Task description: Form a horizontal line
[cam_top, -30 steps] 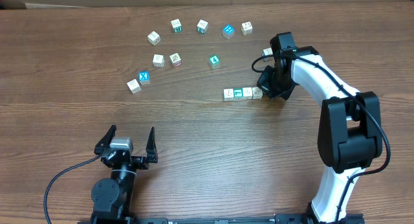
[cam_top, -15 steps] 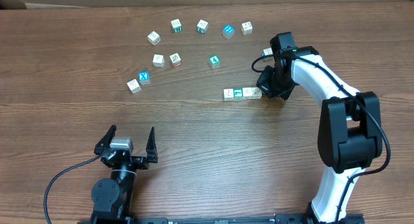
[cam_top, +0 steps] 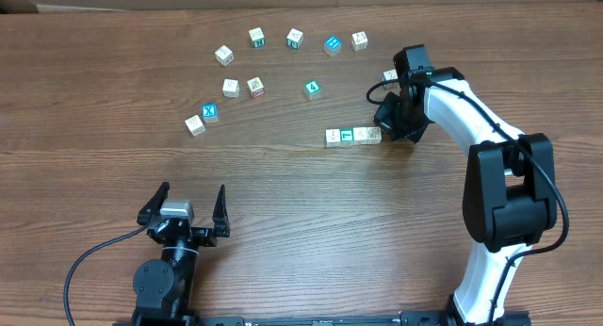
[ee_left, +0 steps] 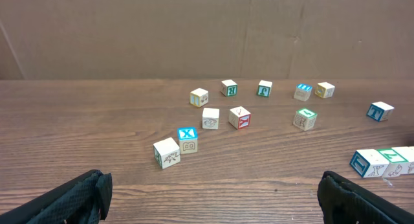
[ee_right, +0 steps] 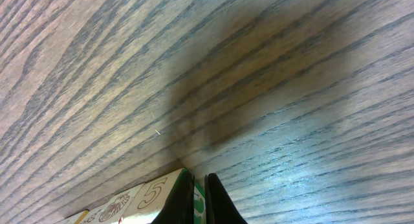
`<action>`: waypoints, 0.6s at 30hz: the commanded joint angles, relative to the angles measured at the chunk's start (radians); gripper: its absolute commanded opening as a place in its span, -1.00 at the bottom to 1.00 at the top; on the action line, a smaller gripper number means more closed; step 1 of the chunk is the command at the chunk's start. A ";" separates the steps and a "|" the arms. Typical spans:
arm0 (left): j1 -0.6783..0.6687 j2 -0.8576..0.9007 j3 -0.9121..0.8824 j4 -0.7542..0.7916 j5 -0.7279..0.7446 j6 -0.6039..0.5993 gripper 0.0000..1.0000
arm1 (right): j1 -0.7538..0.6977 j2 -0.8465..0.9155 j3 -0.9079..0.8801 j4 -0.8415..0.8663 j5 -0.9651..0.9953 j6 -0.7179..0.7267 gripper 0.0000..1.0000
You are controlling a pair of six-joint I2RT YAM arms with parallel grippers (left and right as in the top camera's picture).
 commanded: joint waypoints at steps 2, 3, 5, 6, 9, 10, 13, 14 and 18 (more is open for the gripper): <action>-0.006 -0.009 -0.004 0.003 -0.006 0.019 0.99 | 0.000 0.006 -0.004 0.004 0.015 0.000 -0.91; -0.006 -0.009 -0.004 0.003 -0.006 0.019 1.00 | 0.000 0.006 -0.004 0.003 0.016 -0.001 -0.91; -0.006 -0.009 -0.004 0.003 -0.006 0.019 1.00 | 0.000 0.006 -0.004 0.003 0.018 -0.004 -0.91; -0.006 -0.009 -0.004 0.003 -0.006 0.019 0.99 | 0.000 0.006 -0.004 0.003 0.027 -0.004 -0.90; -0.006 -0.009 -0.004 0.003 -0.006 0.019 0.99 | 0.000 0.006 -0.004 -0.005 0.096 -0.004 -0.90; -0.006 -0.009 -0.004 0.003 -0.006 0.019 0.99 | 0.000 0.006 -0.004 -0.009 0.119 -0.004 -0.90; -0.006 -0.009 -0.004 0.003 -0.006 0.019 0.99 | -0.002 0.006 -0.004 -0.011 0.163 -0.056 -0.90; -0.006 -0.009 -0.004 0.003 -0.006 0.019 0.99 | -0.002 0.006 -0.004 -0.012 0.173 -0.077 -0.90; -0.006 -0.009 -0.004 0.003 -0.006 0.019 0.99 | -0.002 0.006 -0.004 -0.016 0.194 -0.114 -0.84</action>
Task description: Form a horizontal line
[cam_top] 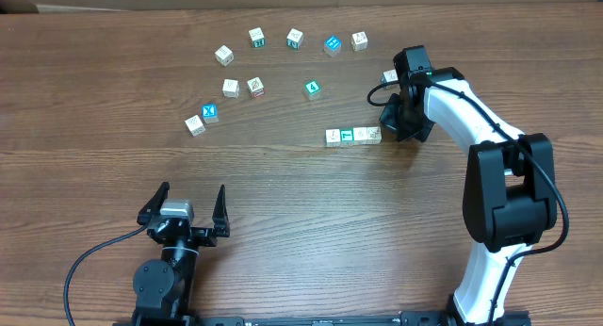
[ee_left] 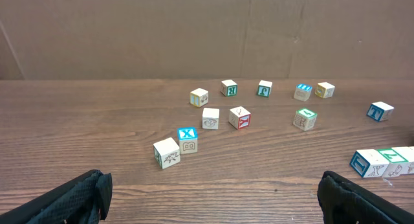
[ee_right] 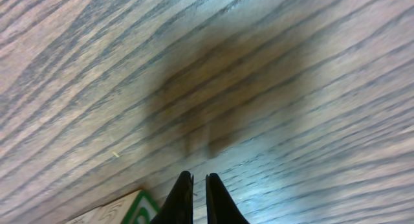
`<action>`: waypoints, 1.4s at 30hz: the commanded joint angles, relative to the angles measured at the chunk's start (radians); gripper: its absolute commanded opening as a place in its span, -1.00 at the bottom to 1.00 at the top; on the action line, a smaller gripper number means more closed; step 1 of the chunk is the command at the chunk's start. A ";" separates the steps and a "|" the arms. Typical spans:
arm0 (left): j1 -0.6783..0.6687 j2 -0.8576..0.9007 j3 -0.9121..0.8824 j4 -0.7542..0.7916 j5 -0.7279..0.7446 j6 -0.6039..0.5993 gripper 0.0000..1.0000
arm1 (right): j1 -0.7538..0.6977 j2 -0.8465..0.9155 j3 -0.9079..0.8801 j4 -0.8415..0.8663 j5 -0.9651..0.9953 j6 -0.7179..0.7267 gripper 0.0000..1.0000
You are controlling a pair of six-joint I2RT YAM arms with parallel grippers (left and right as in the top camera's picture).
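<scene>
Four letter blocks form a row (cam_top: 353,136) on the wooden table, also seen at the right edge of the left wrist view as the row (ee_left: 383,160). My right gripper (cam_top: 386,123) hovers just past the row's right end, fingers nearly together and holding nothing. In its wrist view the right gripper (ee_right: 194,180) points at bare wood, with a green-edged block (ee_right: 123,211) just to its left. Far from the blocks, my left gripper (cam_top: 184,205) rests open near the front edge; its fingers frame the lower corners around the left gripper (ee_left: 210,198).
Several loose blocks are scattered behind the row: a blue X block (cam_top: 209,111) beside a plain one (cam_top: 195,124), a teal block (cam_top: 312,89), a blue one (cam_top: 332,45), and one (cam_top: 390,77) close behind the right arm. A cardboard wall (ee_left: 207,30) closes the far side.
My right gripper has drawn slightly away from the row's right end; in its wrist view the "5" block is gone and only a green-edged corner remains. Row and left arm are unchanged.
</scene>
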 commanded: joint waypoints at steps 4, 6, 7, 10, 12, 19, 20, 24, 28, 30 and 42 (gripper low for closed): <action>-0.006 -0.009 -0.004 0.003 -0.006 0.019 0.99 | -0.002 0.006 -0.004 0.001 0.074 -0.048 -0.74; -0.006 -0.009 -0.004 0.003 -0.006 0.019 0.99 | -0.002 0.006 -0.004 0.002 0.096 -0.048 -0.49; -0.006 -0.009 -0.004 0.003 -0.006 0.019 0.99 | -0.002 0.006 -0.004 0.003 0.109 -0.048 -0.30; -0.006 -0.009 -0.004 0.003 -0.006 0.019 0.99 | -0.002 0.006 -0.004 0.004 0.144 -0.048 -0.07; -0.006 -0.009 -0.003 0.003 -0.006 0.019 0.99 | -0.002 0.006 -0.004 0.007 0.164 -0.048 -0.05; -0.006 -0.009 -0.004 0.003 -0.006 0.019 0.99 | -0.002 0.006 -0.004 0.008 0.171 -0.048 1.00; -0.006 -0.009 -0.003 0.003 -0.006 0.019 0.99 | -0.002 0.006 -0.004 0.009 0.171 -0.048 1.00; -0.006 -0.009 -0.004 0.003 -0.006 0.019 0.99 | -0.002 0.006 -0.004 0.009 0.171 -0.048 1.00; -0.006 -0.009 -0.003 0.003 -0.006 0.019 0.99 | -0.002 0.006 -0.004 0.016 0.171 -0.048 1.00; -0.006 -0.009 -0.004 0.003 -0.006 0.019 0.99 | -0.002 0.006 -0.004 0.016 0.171 -0.048 1.00; -0.006 -0.009 -0.003 0.003 -0.006 0.019 1.00 | -0.002 0.006 -0.004 0.016 0.171 -0.048 1.00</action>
